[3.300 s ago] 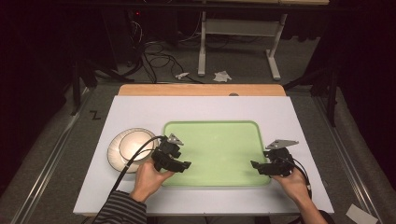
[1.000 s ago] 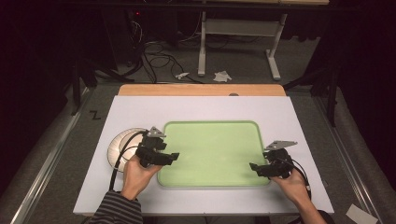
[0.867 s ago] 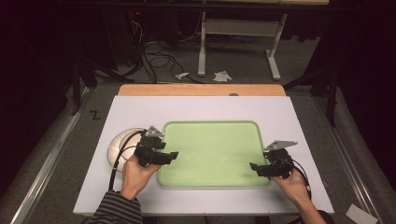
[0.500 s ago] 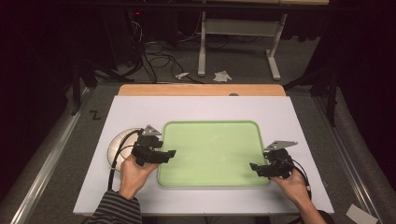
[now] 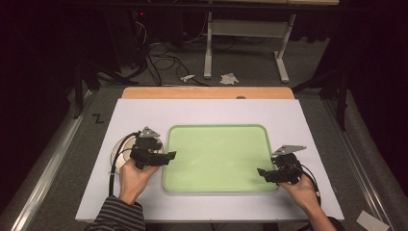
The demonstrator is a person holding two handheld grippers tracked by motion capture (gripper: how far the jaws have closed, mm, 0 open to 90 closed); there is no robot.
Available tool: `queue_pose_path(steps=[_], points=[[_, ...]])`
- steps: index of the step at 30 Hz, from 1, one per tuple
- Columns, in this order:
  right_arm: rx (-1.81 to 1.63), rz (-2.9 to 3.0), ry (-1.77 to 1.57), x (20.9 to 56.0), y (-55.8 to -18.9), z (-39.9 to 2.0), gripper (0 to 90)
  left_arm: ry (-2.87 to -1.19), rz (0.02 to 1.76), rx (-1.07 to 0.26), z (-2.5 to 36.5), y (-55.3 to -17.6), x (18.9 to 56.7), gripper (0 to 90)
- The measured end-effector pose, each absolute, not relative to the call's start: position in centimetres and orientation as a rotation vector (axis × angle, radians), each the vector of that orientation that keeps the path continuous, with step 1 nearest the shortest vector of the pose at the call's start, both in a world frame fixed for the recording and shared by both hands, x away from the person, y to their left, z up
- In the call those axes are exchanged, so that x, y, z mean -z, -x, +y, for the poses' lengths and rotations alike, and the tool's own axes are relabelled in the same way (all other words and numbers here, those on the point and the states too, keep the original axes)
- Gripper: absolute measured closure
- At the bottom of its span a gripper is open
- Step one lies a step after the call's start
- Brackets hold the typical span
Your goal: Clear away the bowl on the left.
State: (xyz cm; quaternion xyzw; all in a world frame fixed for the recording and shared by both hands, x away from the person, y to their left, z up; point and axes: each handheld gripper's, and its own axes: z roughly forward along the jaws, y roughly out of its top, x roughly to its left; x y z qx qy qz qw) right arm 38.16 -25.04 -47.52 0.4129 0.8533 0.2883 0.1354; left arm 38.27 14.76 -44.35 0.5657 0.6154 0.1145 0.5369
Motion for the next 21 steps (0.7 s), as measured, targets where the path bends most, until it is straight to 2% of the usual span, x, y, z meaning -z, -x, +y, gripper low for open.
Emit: queue_pose_path(steps=[12,21], points=[[-0.833,2.472,-1.196,47.6,-38.2,-25.0,30.1,-1.258,1.507,-0.253,16.5,-38.7,43.9,30.4],[-0.826,2.473,-1.197,47.6,-38.2,-25.0,30.3,-1.299,1.542,-0.281,17.0,-39.0,44.3,30.9]])
